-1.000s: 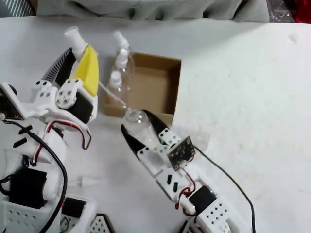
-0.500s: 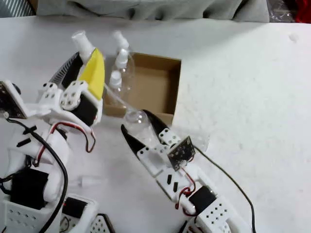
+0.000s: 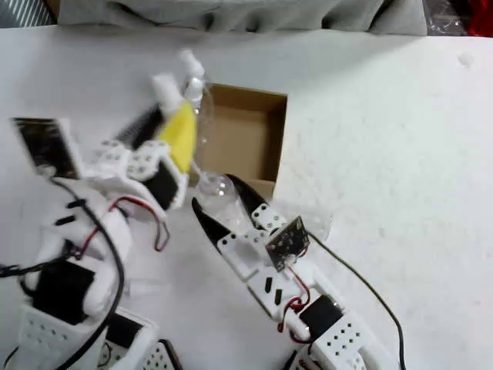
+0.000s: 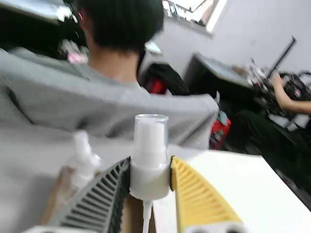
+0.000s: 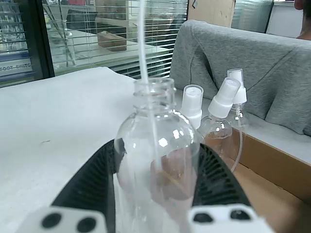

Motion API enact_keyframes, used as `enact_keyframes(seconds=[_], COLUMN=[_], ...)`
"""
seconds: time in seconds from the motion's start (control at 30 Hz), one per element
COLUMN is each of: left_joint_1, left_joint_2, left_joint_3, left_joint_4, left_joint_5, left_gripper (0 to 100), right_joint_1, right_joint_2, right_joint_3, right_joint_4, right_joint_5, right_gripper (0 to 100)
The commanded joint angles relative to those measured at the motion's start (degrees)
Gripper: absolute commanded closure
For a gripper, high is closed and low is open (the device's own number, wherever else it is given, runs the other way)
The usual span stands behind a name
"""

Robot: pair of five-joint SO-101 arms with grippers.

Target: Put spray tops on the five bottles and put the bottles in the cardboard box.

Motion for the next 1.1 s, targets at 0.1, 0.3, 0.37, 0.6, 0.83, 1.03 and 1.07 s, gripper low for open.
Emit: enact_keyframes(seconds=[0.1,0.3,0.37,0.6,0.83,1.03,1.07], left_joint_1=[6.73,6.73,6.73,7.08,9.63,9.36,9.36], left_joint_2=[-1.19,-1.19,-1.27,-10.68,-23.6,-25.01,-25.01], left_joint_3=[3.87,7.38,8.7,14.59,24.09,30.59,31.12], left_joint_4=[0.62,0.53,0.53,0.44,-0.35,-5.27,-5.63], left_joint_5=[0.35,0.0,-3.6,-6.86,-7.3,-7.3,-7.3], left_gripper=[98,98,98,98,98,98,98], right_joint_1=[-0.57,-0.57,-0.57,-0.57,-0.57,-0.4,-0.4], right_joint_2=[-0.66,-0.66,-0.66,-0.66,-0.66,-0.66,-0.66], right_joint_3=[0.79,0.79,0.79,0.79,0.79,0.79,0.79], right_joint_4=[-0.84,-0.84,-0.84,-0.84,-0.84,-0.84,-0.84], right_joint_5=[0.7,0.7,0.7,0.53,0.44,0.35,0.35], right_gripper=[98.4,98.4,98.4,98.4,98.4,98.4,98.4])
